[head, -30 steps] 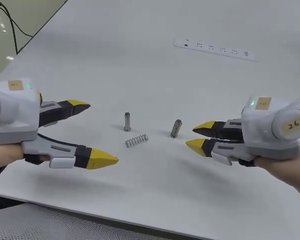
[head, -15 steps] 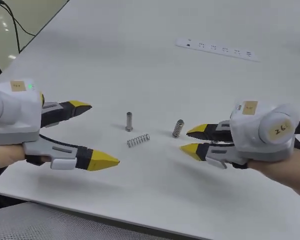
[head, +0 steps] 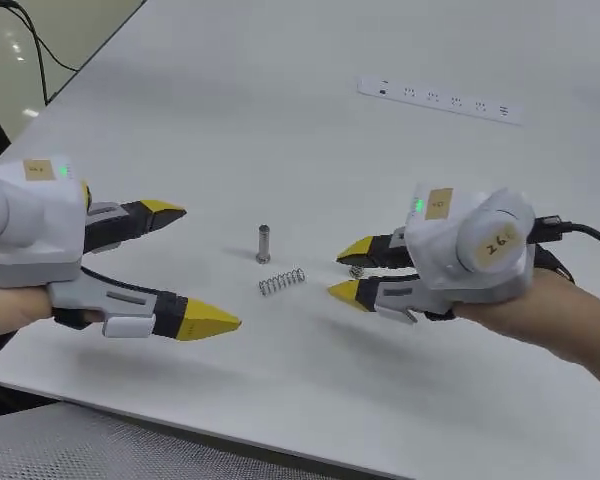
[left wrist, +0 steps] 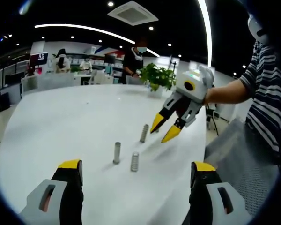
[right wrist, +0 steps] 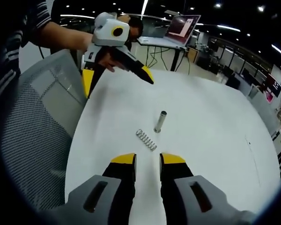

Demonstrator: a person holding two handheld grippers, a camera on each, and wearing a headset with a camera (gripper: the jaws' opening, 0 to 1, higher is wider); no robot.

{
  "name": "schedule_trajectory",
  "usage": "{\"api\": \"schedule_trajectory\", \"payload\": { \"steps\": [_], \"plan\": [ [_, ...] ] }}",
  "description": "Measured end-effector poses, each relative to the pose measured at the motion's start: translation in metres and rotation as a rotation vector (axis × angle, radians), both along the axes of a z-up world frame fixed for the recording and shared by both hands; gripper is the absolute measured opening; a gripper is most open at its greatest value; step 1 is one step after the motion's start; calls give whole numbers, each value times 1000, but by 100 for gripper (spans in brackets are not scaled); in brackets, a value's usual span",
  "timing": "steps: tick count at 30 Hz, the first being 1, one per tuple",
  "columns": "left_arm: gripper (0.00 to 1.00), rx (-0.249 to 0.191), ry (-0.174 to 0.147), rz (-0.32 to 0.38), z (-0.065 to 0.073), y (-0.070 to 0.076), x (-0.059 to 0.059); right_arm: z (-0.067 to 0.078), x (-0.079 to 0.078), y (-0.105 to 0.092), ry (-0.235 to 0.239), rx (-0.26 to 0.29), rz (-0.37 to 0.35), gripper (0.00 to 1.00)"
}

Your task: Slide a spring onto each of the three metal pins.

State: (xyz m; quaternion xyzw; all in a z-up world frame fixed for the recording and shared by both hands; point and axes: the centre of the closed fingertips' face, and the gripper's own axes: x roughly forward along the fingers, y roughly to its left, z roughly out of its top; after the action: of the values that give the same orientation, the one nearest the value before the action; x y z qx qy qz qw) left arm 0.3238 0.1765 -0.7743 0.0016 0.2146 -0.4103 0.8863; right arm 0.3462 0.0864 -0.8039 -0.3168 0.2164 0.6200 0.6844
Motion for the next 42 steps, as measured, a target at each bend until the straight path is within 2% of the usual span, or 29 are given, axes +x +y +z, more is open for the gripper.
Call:
{"api": "schedule_trajectory", "payload": {
  "steps": [7,9,17,22,25,32,37,42],
  "plan": [
    [93,4,4,-9,-1,-2,-2,-4,-6,18,-42,-41,87,19],
    [93,2,3,-7,-1,-2,-3,-7,-6,22,-64,-63,116,20],
    [92,5,7,-5,-3,0,-4,-27,-2,32,-97,-142,176,20],
    [92,10,10,-5,-4,1,-5,-38,2,35,-92,-171,168,20],
    [92,8,9,-4,-4,1,-4,-42,5,37,-113,-184,168,19],
    [92,10,14,-12,-5,-1,-5,-48,4,45,-78,-176,167,19],
    [92,10,15,-15,-5,-1,-6,-56,4,45,-54,-201,154,14],
    [92,7,18,-10,-6,1,-7,-59,0,38,-65,-228,162,9]
  ]
}}
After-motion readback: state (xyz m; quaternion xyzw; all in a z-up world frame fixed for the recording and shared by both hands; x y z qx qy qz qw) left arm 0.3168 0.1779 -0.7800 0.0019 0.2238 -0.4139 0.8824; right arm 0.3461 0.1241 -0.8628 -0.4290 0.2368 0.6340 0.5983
